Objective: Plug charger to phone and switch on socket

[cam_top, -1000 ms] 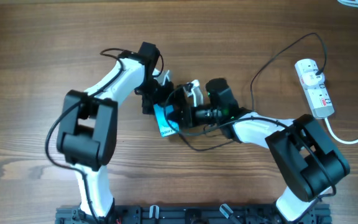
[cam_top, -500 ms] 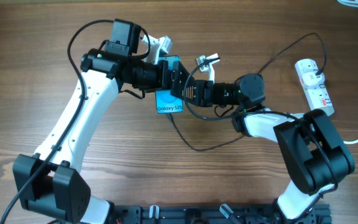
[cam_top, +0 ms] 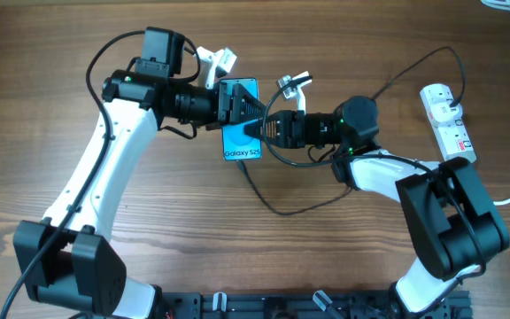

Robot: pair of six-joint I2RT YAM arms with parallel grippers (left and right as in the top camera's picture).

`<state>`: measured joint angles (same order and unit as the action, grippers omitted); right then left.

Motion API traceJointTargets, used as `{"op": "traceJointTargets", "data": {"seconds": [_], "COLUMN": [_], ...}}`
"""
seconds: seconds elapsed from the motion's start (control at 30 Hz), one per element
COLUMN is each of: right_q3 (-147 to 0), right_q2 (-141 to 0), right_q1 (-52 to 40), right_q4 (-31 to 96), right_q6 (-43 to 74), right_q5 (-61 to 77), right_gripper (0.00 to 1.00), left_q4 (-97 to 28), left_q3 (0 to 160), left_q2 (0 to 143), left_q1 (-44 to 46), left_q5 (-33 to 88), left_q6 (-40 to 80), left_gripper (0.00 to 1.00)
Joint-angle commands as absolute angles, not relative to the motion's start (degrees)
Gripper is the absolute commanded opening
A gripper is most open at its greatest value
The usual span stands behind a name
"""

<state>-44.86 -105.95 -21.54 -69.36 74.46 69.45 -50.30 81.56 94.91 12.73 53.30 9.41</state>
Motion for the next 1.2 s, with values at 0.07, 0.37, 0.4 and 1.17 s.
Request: {"op": "traceJointTargets", "data": {"seconds": [0.07,0.37,0.4,1.17], "right_q3": [-45.1,-45.1,-45.1,-45.1], "right_q2": [-106.0,-106.0,-106.0,-106.0], "right_q1": [-20.9,-20.9,-20.9,-20.9], "right_q4": [-67.0,-66.3,-66.3,-61.6], "right_q6": [71.5,72.1,72.2,74.9], "right_q5": [68.9,69.0,69.1,71.7], "right_gripper": [0.04,0.04,0.04,0.71], "left_q4": [-50.3,-49.8,-49.8,-47.9], "left_q3": [81.8,81.8,81.8,81.8], "left_q2": [92.9,92.9,92.9,92.9], "left_q1": [12.6,12.6,12.6,12.6], "left_q5": [60.7,65.1,65.1,56.3], "left_q6": [9.2,9.2,9.2,9.7], "left_gripper": [0.54,0.46,0.45,0.04]}}
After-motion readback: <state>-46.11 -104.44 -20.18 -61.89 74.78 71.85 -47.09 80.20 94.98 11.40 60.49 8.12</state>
